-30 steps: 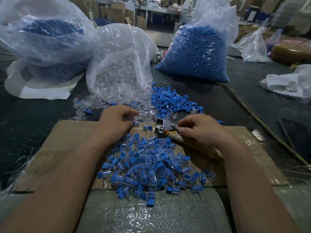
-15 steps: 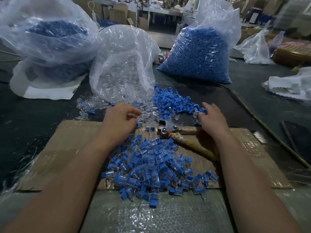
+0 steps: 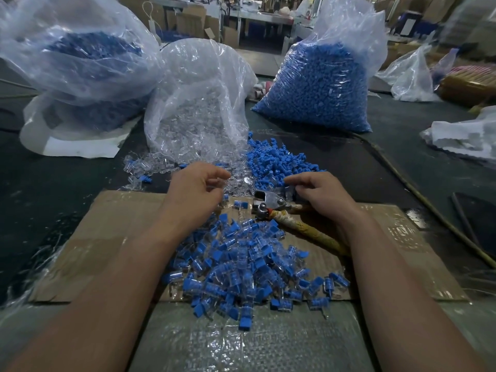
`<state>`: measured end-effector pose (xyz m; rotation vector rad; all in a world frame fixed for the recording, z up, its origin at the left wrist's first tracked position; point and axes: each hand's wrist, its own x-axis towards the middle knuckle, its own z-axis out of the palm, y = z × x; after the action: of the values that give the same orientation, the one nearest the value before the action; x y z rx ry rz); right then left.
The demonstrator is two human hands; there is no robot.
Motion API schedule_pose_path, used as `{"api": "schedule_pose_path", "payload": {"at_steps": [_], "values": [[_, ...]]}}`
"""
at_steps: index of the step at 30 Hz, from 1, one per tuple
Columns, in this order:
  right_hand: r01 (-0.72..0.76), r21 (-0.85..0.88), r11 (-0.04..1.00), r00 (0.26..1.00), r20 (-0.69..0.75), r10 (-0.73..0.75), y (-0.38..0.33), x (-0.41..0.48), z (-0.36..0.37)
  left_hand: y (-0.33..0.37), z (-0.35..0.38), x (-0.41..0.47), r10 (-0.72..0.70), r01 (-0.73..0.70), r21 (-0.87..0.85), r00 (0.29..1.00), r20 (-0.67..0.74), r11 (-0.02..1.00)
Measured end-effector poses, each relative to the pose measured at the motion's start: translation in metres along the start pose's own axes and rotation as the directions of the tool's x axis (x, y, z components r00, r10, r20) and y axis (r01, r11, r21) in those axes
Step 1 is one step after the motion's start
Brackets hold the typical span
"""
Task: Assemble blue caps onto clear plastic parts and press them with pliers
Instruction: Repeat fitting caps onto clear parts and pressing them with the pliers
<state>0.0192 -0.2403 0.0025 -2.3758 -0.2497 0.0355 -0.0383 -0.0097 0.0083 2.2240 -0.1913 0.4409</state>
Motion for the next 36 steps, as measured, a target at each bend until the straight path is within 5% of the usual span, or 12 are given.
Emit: {"api": "schedule_pose_path", "payload": {"at_steps": [9, 16, 22, 36], "values": [[0.028, 0.291, 0.956, 0.982, -0.188, 0.028, 0.0, 0.002, 0.001, 0.012, -0.003, -0.005, -0.045, 0.046, -0.167, 0.999, 0.005, 0.985], [-0.043, 0.03, 0.999, 0.959, -0.28, 0.049, 0.0, 0.002, 0.0, 0.014, 0.004, -0.007, -0.035, 0.038, -0.152, 0.999, 0.022, 0.988], [-0.212, -0.226, 0.951, 0.965, -0.202, 0.167, 0.0, 0.003, 0.0, 0.012, 0.004, -0.007, -0.028, 0.031, -0.144, 0.999, 0.018, 0.989], [-0.142, -0.163, 0.976, 0.983, -0.138, 0.12, -0.006, -0.005, -0.005, 0.017, 0.002, -0.008, -0.08, 0.096, -0.329, 0.995, 0.061, 0.939]]}}
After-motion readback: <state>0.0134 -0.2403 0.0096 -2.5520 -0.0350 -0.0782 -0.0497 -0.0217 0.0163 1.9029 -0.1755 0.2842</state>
